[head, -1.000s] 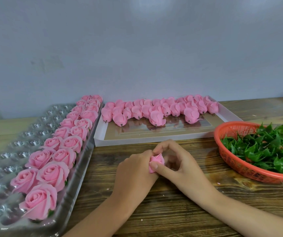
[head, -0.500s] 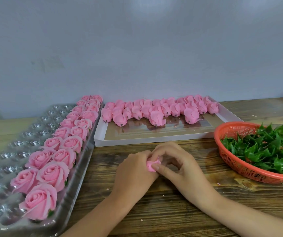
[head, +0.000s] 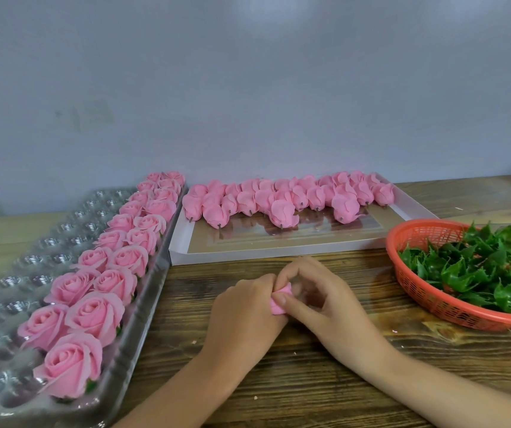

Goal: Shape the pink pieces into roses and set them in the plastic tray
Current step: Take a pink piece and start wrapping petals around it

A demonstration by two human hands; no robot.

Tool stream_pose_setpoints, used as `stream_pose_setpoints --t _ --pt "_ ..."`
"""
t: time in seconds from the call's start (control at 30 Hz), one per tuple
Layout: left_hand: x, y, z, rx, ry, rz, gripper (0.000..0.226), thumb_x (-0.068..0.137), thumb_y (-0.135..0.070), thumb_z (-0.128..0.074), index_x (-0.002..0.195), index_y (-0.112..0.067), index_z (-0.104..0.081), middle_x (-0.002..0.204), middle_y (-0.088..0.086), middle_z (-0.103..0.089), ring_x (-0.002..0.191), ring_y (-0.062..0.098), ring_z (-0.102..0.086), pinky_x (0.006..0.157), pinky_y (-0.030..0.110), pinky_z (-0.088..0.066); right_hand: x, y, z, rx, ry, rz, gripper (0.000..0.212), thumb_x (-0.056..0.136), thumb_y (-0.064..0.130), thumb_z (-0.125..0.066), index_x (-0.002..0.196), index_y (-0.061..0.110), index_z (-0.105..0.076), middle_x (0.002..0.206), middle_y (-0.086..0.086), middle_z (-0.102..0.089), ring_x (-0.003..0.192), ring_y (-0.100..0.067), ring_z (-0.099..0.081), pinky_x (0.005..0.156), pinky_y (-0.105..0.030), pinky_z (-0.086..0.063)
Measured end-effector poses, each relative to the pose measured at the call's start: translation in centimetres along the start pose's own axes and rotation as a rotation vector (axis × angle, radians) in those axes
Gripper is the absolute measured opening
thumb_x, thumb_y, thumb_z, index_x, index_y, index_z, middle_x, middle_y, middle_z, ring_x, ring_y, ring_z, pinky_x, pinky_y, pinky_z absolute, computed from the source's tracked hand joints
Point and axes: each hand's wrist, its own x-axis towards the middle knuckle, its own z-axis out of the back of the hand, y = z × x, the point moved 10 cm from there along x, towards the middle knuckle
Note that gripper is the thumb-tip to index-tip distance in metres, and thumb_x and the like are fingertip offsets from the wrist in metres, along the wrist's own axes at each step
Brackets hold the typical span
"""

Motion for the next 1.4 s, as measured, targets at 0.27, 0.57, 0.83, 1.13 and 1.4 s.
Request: stream_pose_setpoints --t 0.27,0.57,0.83,1.13,1.4 --pt "0.4 1.1 -0.3 -0.137 0.027 0.086 0.013 0.086 -0.042 -0.06 0.078 -0.032 -0.056 0.069 -0.015 -0.059 0.065 0.001 -0.057 0.054 0.019 -0.039 -0.1 0.0 0.1 0.014 -0.012 0.001 0.021 0.086 0.012 -0.074 0.095 0.027 -0.062 0.095 0.007 -0.062 0.086 -0.016 -0.06 0.07 -0.028 -0.047" --pt "0.1 0.2 -0.1 0.029 -0.006 0.009 0.015 0.089 -0.045 -0.052 0.08 -0.032 -0.05 0.07 -0.012 -0.058 0.066 0.005 -0.057 0.055 0.021 -0.042 0.0 -1.0 0.0 0.063 -0.012 -0.064 0.012 0.091 0.013 -0.07 0.089 0.02 -0.06 0.083 -0.004 -0.067 0.073 -0.023 -0.061 0.07 -0.035 -0.047" --pt "0.4 1.0 -0.6 -0.089 0.05 0.068 0.015 0.087 -0.043 -0.057 0.085 -0.029 -0.062 0.074 -0.012 -0.063 0.068 0.004 -0.058 0.058 0.021 -0.045 -0.1 -0.3 0.0 0.015 -0.005 -0.005 0.017 0.086 0.01 -0.074 0.086 0.023 -0.064 0.087 0.007 -0.058 0.084 -0.018 -0.058 0.073 -0.033 -0.049" --pt "0.2 -0.2 -0.2 0.013 0.029 -0.028 0.016 0.091 -0.043 -0.052 0.085 -0.029 -0.053 0.075 -0.012 -0.058 0.069 0.005 -0.056 0.059 0.019 -0.04 0.0 -0.8 0.0 0.052 -0.018 -0.048 0.012 0.092 0.018 -0.069 0.086 0.021 -0.059 0.082 -0.002 -0.065 0.072 -0.025 -0.059 0.069 -0.039 -0.048" --pt "0.5 0.6 -0.6 -0.118 0.05 0.041 0.015 0.089 -0.041 -0.058 0.081 -0.028 -0.06 0.072 -0.01 -0.062 0.067 0.005 -0.059 0.056 0.021 -0.043 0.0 -0.1 -0.1 0.001 0.003 0.002 0.017 0.086 0.013 -0.075 0.085 0.025 -0.064 0.086 0.011 -0.057 0.082 -0.015 -0.056 0.072 -0.036 -0.048"
